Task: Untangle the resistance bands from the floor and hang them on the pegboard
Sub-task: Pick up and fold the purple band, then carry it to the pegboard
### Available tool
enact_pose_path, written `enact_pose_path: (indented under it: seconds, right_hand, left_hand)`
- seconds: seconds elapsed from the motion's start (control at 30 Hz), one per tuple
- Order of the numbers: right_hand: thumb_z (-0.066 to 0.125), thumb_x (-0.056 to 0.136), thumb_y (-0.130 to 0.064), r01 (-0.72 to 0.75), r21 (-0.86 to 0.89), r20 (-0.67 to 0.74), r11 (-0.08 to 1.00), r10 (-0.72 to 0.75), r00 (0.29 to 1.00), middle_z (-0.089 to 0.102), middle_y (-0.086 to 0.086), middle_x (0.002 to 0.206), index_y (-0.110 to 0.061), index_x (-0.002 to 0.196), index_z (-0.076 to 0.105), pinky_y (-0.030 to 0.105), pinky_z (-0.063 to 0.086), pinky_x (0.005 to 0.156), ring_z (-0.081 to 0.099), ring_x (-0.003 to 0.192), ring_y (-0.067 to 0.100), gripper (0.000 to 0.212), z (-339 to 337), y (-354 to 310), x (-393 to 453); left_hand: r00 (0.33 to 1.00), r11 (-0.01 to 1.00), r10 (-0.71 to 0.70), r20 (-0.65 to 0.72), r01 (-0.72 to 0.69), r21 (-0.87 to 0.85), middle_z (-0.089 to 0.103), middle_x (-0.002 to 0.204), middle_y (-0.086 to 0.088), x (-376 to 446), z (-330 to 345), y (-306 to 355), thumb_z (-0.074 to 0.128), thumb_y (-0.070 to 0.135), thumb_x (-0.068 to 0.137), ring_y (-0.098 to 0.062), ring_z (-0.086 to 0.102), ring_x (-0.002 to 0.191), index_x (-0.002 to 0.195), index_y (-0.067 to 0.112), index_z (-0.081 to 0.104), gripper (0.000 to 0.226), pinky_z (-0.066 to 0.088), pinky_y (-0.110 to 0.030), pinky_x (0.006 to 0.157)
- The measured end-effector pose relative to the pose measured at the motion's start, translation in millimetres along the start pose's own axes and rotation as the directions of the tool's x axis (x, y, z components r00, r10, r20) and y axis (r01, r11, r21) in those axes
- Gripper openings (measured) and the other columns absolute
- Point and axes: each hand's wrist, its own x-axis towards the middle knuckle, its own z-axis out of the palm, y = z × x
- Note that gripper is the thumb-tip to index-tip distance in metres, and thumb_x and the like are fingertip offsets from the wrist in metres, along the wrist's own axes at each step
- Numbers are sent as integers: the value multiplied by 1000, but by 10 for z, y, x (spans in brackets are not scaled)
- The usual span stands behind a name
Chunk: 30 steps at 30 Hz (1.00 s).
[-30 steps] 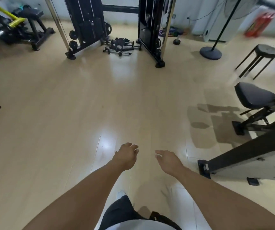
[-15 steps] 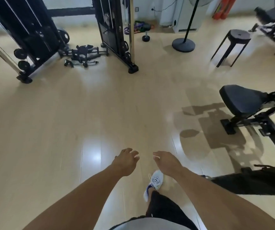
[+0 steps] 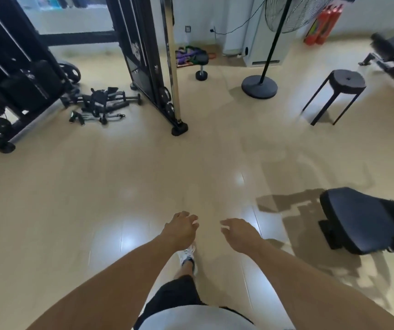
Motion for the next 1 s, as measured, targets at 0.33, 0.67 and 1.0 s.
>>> enact_pose_path:
  seconds: [0.33, 0.67, 1.0]
  right_hand:
    - [42, 110, -38, -171, 160, -8, 972, 174, 985, 57, 1, 151, -26, 152, 50, 31, 38, 115, 49, 142, 19, 45, -1885, -37, 2261]
    - [42, 111, -38, -112, 145, 13, 983, 111, 994, 50, -1, 157, -24, 152, 50, 30, 36, 117, 47, 144, 20, 45, -3598, 398, 4543]
    - [41, 110, -41, 26, -56, 11, 998, -25, 1000, 51, 1, 157, -26, 152, 50, 32, 37, 115, 46, 145, 22, 46, -5642, 679, 6810]
  left_hand:
    - [1000, 982, 29, -10, -27, 185, 29, 162, -2, 2563, -2093, 41, 32, 35, 109, -20, 19, 152, 152, 28, 38, 44, 22, -58, 119]
    - [1000, 991, 13, -26, -10, 130, 34, 159, -1, 5001, -3668, 540, 32, 34, 109, -22, 30, 147, 151, 25, 41, 43, 29, -57, 116]
    - [993, 1000, -10, -121, 10, 3, 39, 158, -5, 7084, -5330, 1116, 33, 29, 110, -26, 32, 146, 152, 15, 40, 45, 26, -38, 120]
